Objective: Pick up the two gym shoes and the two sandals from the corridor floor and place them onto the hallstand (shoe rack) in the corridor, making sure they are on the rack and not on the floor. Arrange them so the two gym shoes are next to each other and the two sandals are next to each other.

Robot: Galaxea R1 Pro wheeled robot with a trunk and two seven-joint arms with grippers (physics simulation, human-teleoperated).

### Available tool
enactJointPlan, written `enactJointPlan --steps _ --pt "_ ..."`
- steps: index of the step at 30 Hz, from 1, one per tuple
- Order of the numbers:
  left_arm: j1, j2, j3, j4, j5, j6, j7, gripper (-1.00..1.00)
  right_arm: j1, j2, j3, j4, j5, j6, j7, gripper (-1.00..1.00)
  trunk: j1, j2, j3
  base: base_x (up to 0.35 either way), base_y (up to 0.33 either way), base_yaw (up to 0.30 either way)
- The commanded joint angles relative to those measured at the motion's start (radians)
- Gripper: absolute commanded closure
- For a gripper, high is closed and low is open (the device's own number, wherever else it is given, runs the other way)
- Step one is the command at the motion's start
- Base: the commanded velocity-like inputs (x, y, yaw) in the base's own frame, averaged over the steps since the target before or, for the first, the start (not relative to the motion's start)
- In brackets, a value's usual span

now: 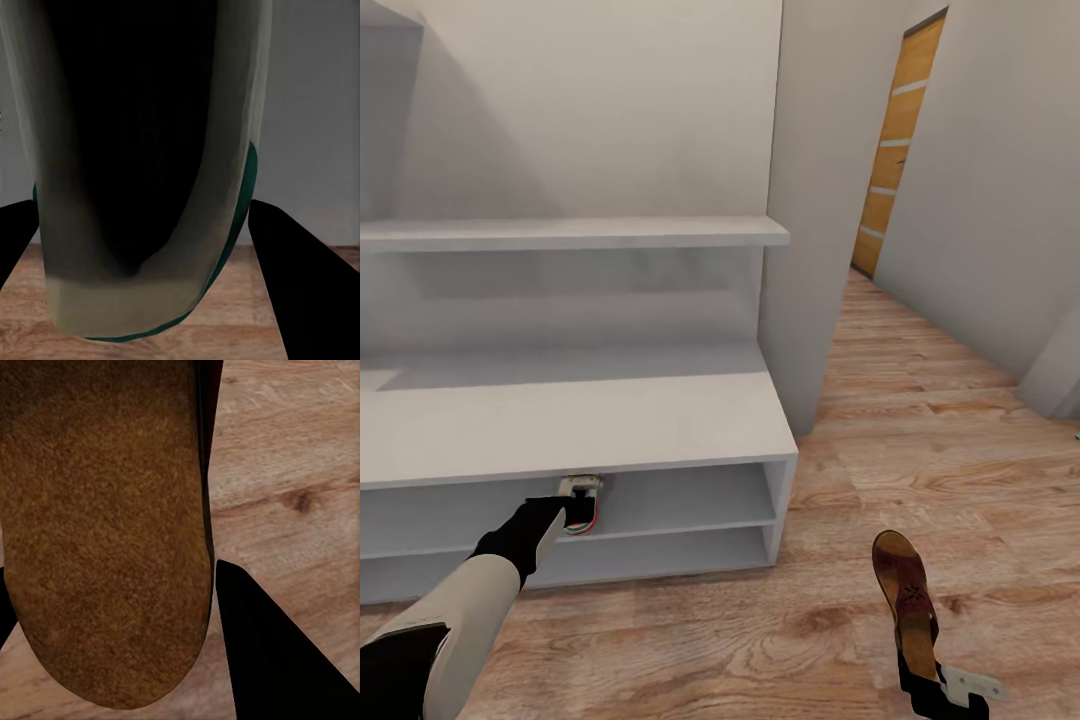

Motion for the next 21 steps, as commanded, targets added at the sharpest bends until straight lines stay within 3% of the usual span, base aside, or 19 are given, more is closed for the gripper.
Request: enactJointPlan --steps 1,21 --pt "0.0 -0.001 0.007 -0.002 -0.01 0.005 -0.002 1.0 -0.001 0.0 -0.009 0.001 0.007 -0.003 0.007 1.0 0.0 0.0 -0.001 0.032 0.0 0.0" --pt "0.0 -0.002 0.006 -0.002 -0.008 0.004 -0.005 1.0 -0.001 0.0 -0.009 0.001 0.007 -0.003 0.007 1.0 0.0 0.0 -0.001 0.032 0.0 0.0"
